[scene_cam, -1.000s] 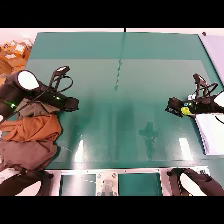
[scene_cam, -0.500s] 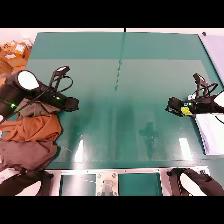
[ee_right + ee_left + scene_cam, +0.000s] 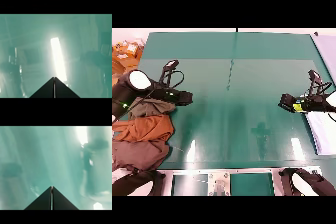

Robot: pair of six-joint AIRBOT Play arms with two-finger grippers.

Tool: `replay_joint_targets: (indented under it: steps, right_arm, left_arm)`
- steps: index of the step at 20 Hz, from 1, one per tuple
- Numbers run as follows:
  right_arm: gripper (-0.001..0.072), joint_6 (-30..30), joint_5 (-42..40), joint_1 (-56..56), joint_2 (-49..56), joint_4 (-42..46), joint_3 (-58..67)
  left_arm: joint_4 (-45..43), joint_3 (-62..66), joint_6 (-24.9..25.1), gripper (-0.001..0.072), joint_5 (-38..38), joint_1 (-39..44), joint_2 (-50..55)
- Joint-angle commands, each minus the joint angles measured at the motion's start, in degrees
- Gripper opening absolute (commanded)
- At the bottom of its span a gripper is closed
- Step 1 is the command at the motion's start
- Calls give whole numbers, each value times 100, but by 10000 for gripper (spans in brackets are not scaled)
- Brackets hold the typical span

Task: Fold the shirts.

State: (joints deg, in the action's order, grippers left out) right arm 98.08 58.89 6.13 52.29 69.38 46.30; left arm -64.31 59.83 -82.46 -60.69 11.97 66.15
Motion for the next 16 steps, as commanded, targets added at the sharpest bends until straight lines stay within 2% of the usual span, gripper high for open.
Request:
replay_joint_targets:
  steps: [1,2,3,4,9,14,15,16]
  right_arm:
    - [12,2,-251,-4,2,-105,-2]
    - [11,0,-251,-4,2,-173,-2]
    - [12,2,-251,-4,2,-192,-2]
    - [14,2,-251,-4,2,-192,-2]
    - [14,2,-321,-4,2,-190,-2]
    - [14,2,-339,-7,2,-192,-2]
    - [14,2,-341,-4,2,-190,-2]
    - [14,2,-341,-4,2,-190,-2]
  left_arm:
    - [-2103,223,-691,107,468,-225,-4]
    - [-3016,354,-1178,624,496,-417,-2]
    - [-3751,413,-1716,720,590,-654,4]
    - [-4144,413,-1886,720,629,-973,11]
    - [-4057,240,-1843,720,815,-2455,774]
    - [-3657,238,-1843,712,968,-2736,2085]
    - [-3517,238,-1788,695,966,-2739,2236]
    - [-3418,238,-1755,568,984,-2739,2302]
